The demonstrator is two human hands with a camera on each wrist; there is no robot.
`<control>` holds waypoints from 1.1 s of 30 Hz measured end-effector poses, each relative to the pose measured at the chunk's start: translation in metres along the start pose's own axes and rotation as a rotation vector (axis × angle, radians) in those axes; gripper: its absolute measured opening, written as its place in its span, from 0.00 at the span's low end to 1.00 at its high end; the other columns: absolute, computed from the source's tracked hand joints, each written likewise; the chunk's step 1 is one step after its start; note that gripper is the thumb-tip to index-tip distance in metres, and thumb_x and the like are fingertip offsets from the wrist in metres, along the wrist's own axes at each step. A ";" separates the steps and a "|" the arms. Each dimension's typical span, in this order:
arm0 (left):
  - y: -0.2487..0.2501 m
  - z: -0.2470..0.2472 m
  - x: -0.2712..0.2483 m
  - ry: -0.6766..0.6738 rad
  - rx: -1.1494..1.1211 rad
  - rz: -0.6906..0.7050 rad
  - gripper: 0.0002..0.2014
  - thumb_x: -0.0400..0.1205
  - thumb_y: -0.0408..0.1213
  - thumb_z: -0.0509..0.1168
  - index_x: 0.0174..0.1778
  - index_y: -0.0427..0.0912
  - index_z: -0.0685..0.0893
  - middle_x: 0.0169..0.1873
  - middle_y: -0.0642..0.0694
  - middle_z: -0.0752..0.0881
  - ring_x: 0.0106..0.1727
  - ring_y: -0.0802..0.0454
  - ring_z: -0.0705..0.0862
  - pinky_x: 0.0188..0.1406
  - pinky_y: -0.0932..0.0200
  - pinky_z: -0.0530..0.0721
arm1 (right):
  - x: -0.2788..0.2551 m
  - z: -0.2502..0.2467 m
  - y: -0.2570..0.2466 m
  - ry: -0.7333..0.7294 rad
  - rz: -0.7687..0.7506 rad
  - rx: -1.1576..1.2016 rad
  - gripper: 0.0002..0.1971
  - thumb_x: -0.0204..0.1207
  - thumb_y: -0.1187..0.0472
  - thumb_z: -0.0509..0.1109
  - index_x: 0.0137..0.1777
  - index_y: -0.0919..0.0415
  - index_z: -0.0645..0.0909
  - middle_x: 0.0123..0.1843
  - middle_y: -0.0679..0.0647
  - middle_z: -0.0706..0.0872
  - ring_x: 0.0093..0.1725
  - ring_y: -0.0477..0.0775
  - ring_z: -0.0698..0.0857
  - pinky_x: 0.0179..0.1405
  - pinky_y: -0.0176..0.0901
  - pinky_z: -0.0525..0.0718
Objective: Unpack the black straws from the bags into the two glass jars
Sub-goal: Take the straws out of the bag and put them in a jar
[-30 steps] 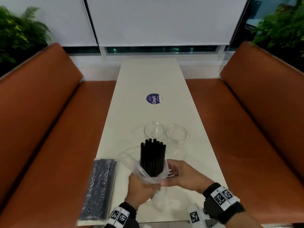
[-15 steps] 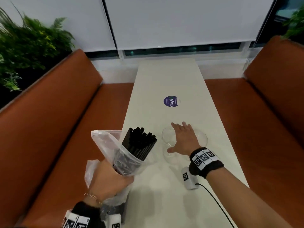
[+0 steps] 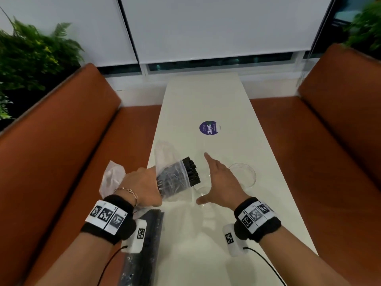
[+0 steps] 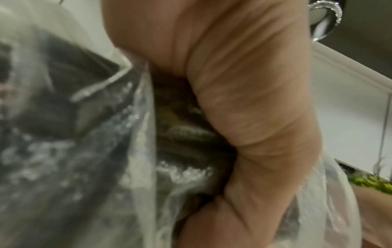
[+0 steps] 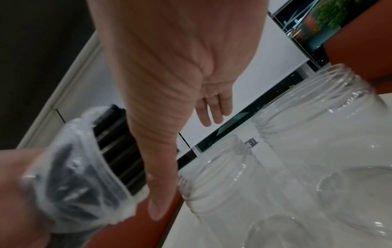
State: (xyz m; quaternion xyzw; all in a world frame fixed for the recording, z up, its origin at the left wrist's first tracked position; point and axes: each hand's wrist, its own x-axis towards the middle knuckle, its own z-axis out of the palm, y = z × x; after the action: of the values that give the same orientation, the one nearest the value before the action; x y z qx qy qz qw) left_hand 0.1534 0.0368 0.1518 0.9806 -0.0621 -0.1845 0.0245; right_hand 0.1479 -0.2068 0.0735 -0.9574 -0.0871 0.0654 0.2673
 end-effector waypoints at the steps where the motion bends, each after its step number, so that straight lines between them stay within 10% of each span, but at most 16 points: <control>1: 0.005 -0.004 0.004 -0.015 0.066 0.017 0.23 0.67 0.47 0.80 0.51 0.52 0.76 0.39 0.52 0.86 0.43 0.49 0.91 0.49 0.51 0.95 | -0.001 -0.001 -0.002 0.024 -0.014 0.057 0.78 0.55 0.43 0.94 0.95 0.52 0.42 0.89 0.57 0.68 0.85 0.59 0.71 0.85 0.52 0.73; 11: 0.051 -0.034 0.026 -0.103 0.452 0.106 0.22 0.65 0.38 0.79 0.55 0.45 0.87 0.38 0.50 0.89 0.37 0.49 0.89 0.47 0.51 0.94 | 0.015 0.021 -0.002 0.099 -0.090 0.088 0.59 0.53 0.55 0.92 0.85 0.56 0.67 0.74 0.53 0.80 0.72 0.58 0.83 0.61 0.53 0.90; 18: 0.074 -0.055 0.024 -0.178 0.583 0.127 0.15 0.68 0.38 0.81 0.32 0.43 0.78 0.29 0.49 0.84 0.27 0.52 0.81 0.43 0.55 0.88 | 0.015 0.022 0.001 0.078 -0.028 0.100 0.45 0.54 0.57 0.91 0.75 0.52 0.80 0.64 0.52 0.87 0.59 0.55 0.89 0.50 0.45 0.88; 28: 0.100 -0.060 0.023 -0.181 0.661 0.163 0.15 0.79 0.40 0.76 0.36 0.39 0.77 0.29 0.46 0.79 0.28 0.49 0.77 0.45 0.52 0.81 | 0.018 0.023 -0.003 0.002 0.008 0.058 0.46 0.51 0.44 0.91 0.73 0.45 0.80 0.62 0.46 0.84 0.58 0.50 0.88 0.53 0.47 0.91; 30: 0.104 -0.058 0.024 -0.164 0.694 0.173 0.15 0.83 0.39 0.73 0.36 0.36 0.79 0.31 0.43 0.82 0.34 0.46 0.83 0.48 0.51 0.83 | 0.019 0.024 -0.003 -0.002 -0.009 0.039 0.44 0.53 0.43 0.90 0.73 0.44 0.80 0.62 0.46 0.83 0.57 0.49 0.87 0.51 0.42 0.89; 33: 0.109 -0.055 0.030 -0.146 0.657 0.182 0.11 0.88 0.40 0.69 0.61 0.38 0.89 0.53 0.42 0.92 0.63 0.42 0.91 0.64 0.46 0.87 | 0.020 0.028 -0.001 0.010 -0.009 0.067 0.41 0.57 0.47 0.89 0.72 0.49 0.79 0.64 0.48 0.82 0.55 0.46 0.81 0.54 0.39 0.85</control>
State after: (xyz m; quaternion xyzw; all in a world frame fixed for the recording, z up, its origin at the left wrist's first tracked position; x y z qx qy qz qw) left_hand 0.1890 -0.0733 0.1997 0.9108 -0.2068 -0.2213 -0.2806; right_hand 0.1628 -0.1877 0.0490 -0.9479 -0.0877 0.0623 0.2998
